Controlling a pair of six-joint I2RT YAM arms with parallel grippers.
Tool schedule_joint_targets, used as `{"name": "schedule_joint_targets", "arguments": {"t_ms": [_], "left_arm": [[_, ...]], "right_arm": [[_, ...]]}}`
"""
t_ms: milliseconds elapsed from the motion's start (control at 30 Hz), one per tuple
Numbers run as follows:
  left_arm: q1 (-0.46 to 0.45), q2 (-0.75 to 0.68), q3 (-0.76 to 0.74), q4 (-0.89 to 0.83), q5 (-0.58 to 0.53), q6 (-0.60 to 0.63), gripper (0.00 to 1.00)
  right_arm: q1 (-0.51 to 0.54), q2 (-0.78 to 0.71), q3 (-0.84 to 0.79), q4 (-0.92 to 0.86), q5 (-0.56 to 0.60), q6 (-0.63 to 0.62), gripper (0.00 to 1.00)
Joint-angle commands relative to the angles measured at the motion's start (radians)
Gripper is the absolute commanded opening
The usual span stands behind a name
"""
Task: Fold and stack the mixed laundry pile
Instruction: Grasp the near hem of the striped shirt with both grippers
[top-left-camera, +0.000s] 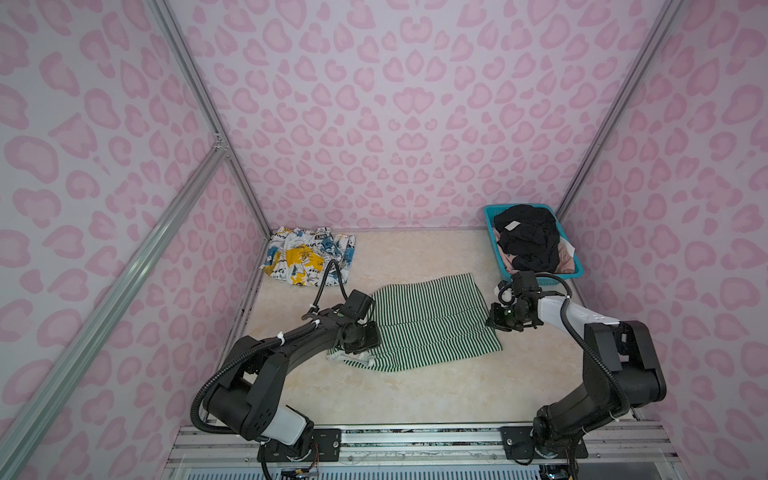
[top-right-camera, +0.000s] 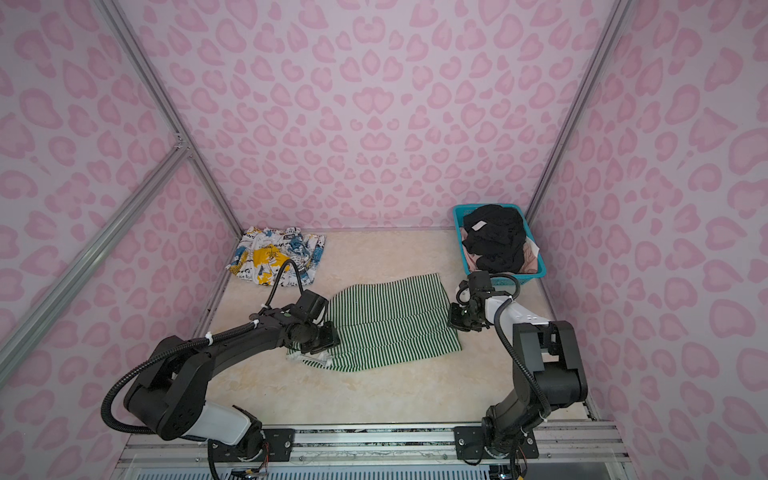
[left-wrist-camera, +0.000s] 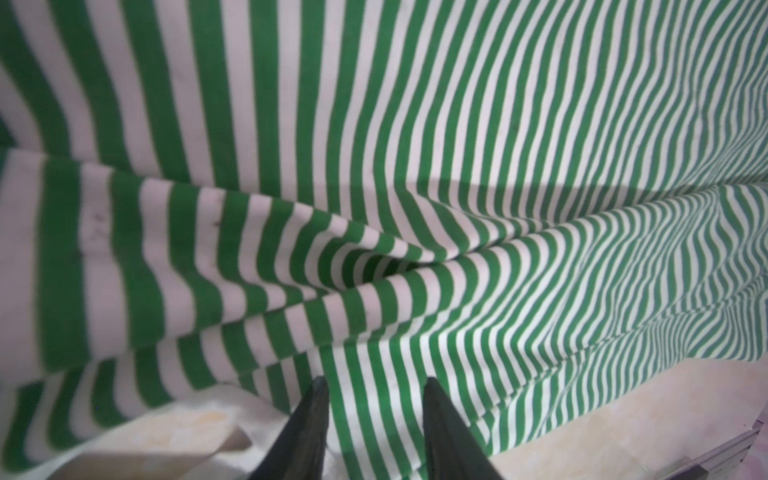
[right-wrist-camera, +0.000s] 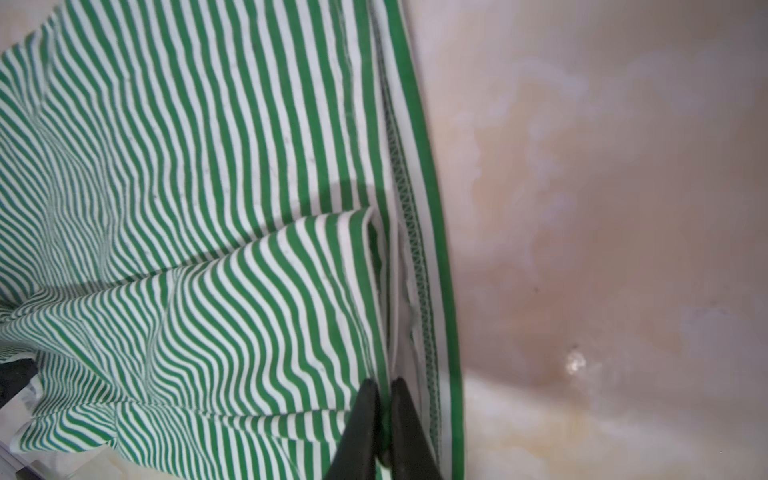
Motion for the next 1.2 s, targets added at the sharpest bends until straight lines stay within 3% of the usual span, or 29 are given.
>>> {"name": "schedule_joint_targets", "arguments": {"t_ms": [0,433,700,933,1167], "left_arm": [[0.000,-0.015,0.000,-0.005,-0.013,-0.017,0.40],[0.000,-0.055,-0.023,-0.043,0.062,-0.064,0.44],[-0.002,-0.170,-0.082,-0.113,0.106,-0.097,0.47],[-0.035,-0.169,-0.167,-0.063,0.116,-0.127,0.41],[-0.084,-0.172,-0.210,-0.027,0.038,-0.164,0.37]], "right_arm": [[0.000,-0.035,-0.008,-0.035,-0.020,-0.008,0.03],[0.000,-0.219,-0.086,-0.088,-0.040,0.036,0.00],[0.003,-0.244,-0.134,-0.065,-0.049,0.054,0.00],[0.010,-0.231,-0.127,-0.055,-0.051,0.061,0.00],[0.010,-0.234,-0.133,-0.058,-0.044,0.056,0.00]]}}
